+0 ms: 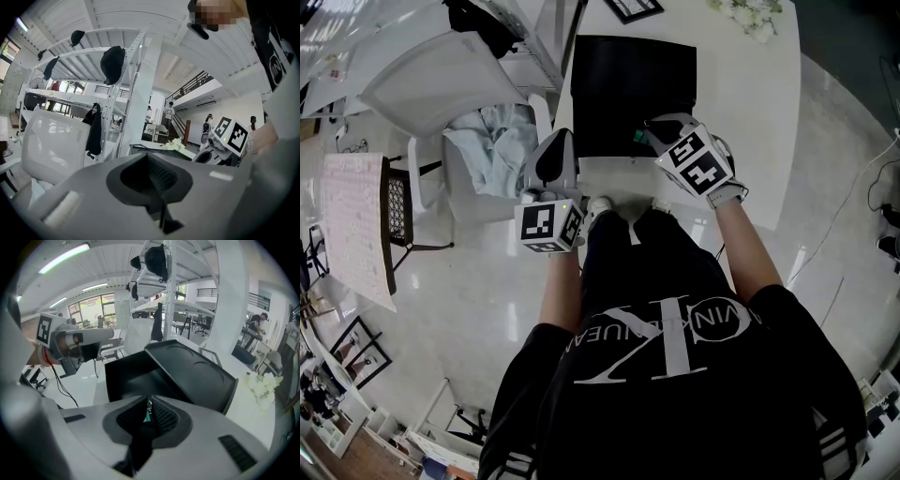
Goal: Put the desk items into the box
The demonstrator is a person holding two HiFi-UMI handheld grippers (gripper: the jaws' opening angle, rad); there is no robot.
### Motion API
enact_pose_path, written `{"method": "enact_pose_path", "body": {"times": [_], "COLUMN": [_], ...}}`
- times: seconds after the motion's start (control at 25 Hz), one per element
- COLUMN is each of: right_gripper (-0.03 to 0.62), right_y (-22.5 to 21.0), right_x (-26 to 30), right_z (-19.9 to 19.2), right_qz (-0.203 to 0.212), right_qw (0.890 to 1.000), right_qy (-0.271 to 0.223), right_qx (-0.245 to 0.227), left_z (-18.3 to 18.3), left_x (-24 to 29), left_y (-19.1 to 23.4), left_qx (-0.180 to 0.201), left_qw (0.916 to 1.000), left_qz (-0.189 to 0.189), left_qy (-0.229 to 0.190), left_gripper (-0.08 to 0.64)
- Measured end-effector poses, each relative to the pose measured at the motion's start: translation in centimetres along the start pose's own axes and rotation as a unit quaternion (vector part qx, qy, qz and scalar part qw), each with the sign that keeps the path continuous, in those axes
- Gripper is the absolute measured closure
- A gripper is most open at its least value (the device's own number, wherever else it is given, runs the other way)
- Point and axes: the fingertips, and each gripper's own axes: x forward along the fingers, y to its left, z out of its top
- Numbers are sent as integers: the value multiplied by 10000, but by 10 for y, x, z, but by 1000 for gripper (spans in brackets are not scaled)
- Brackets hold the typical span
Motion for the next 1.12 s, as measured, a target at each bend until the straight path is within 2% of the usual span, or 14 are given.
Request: {"method": "enact_pose_path", "body": {"times": [0.52, 0.8, 1.12], "right_gripper": [572, 572, 574], "right_y": [-10, -25, -49], "right_x": [-14, -34, -62], "right_z": [1, 12, 21], "right_qz": [-186, -499, -902], "right_qw": [9991, 9937, 9799], "right_qy": [-255, -826, -1466], "right_qx": [300, 566, 1006], "left_z": [6, 12, 23], "left_x": [7, 12, 20], "left_y": [-5, -7, -12], "left_qx": [52, 122, 215], "left_qw": [9999, 9997, 9993], "left_qz": [-141, -193, -270], "left_qy": [-24, -70, -135], "left_gripper": [565, 565, 565]}}
